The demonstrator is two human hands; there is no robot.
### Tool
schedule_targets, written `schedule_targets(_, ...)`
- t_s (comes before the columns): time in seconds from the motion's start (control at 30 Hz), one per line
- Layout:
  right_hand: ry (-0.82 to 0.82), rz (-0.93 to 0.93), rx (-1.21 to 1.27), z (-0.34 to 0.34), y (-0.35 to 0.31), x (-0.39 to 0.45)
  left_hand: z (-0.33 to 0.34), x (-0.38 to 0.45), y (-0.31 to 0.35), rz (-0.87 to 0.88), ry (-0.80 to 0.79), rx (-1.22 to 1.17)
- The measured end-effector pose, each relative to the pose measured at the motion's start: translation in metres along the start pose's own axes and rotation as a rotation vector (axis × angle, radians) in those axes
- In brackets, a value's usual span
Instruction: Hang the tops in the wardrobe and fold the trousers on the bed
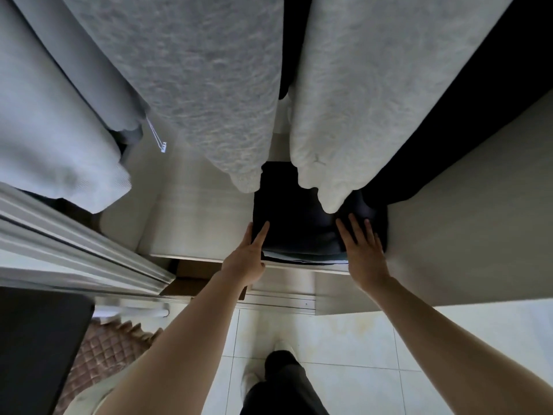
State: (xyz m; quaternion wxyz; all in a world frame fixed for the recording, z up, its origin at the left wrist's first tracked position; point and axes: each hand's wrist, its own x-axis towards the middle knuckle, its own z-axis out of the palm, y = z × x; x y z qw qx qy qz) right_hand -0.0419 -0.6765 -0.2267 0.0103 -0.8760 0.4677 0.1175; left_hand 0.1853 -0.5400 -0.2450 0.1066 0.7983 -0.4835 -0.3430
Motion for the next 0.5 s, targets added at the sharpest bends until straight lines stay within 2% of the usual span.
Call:
schedule_targets(0.2, 0.036, 0.027, 0.113, -0.015, -0.01, -0.01, -0.013, -0.012, 0.006, 0.0, 0.114, -0.026)
schedule_targets(0.4, 0.068, 0.032, 0.26, -0.023, -0.011, -0.038, -0.017, -0.043, 0.006, 0.022, 0.13, -0.001)
schedule_targets(0.5, 0.093, 0.01, 0.253, -0.026, -0.016, -0.061, -0.02, -0.073, 0.008, 0.036, 0.158, -0.02)
